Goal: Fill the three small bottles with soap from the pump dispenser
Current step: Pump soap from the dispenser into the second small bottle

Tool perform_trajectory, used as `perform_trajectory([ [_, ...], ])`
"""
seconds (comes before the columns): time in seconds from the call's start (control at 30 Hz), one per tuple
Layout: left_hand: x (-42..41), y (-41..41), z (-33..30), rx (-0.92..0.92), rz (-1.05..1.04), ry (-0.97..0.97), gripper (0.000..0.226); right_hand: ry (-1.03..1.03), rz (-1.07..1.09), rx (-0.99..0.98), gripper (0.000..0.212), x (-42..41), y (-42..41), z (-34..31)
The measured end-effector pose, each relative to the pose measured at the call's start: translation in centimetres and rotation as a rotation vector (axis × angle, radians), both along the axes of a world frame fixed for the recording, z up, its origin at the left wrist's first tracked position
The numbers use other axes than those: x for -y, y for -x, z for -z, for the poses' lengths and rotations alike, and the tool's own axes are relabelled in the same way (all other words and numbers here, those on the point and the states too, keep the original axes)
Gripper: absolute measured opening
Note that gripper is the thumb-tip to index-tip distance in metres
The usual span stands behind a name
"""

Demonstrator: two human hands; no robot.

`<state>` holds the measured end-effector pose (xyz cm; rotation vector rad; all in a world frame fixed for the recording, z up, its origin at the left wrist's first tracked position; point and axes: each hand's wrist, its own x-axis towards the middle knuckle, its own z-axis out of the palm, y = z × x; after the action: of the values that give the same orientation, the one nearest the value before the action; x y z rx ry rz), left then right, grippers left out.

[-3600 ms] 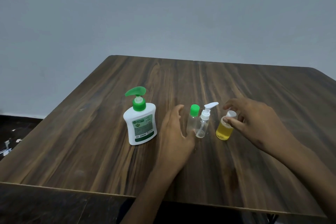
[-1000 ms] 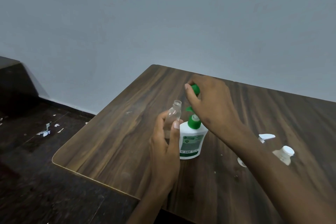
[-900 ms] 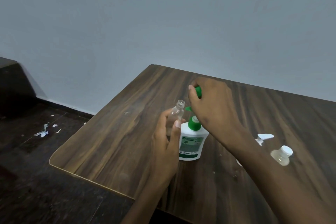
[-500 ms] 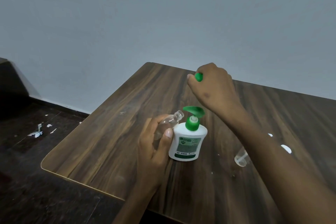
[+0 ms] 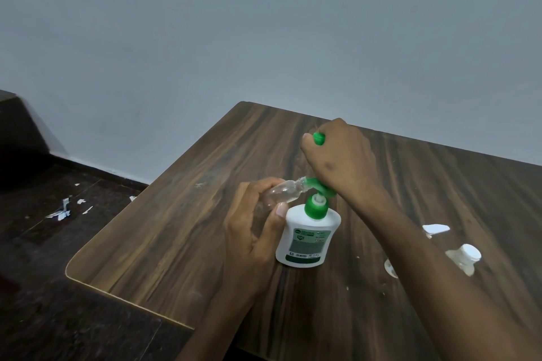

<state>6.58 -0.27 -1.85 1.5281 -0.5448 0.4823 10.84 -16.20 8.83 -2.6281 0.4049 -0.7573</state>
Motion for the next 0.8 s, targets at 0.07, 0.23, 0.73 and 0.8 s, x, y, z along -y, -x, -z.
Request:
perform_trajectory([
  [0.07, -0.2, -0.3, 0.0, 0.035, -0.013, -0.051, 0.025, 0.006, 0.027, 0.005, 0.034, -0.2, 0.1, 0.3],
  [0.23, -0.8, -0.9, 1.0, 0.087, -0.067, -0.114, 0.032, -0.015, 0.054, -0.003, 0.033, -1.0, 0.4, 1.2],
  [0.73, -0.2, -0.4, 2.2, 0.138, -0.114, -0.136, 0.031, -0.041, 0.05, -0.107, 0.032, -1.7, 1.9, 0.4],
  [0.8, 0.0, -0.2, 2.2, 0.162, -0.144, -0.155, 0.029, -0.016, 0.036, -0.119, 0.03, -1.8, 2.0, -0.1],
])
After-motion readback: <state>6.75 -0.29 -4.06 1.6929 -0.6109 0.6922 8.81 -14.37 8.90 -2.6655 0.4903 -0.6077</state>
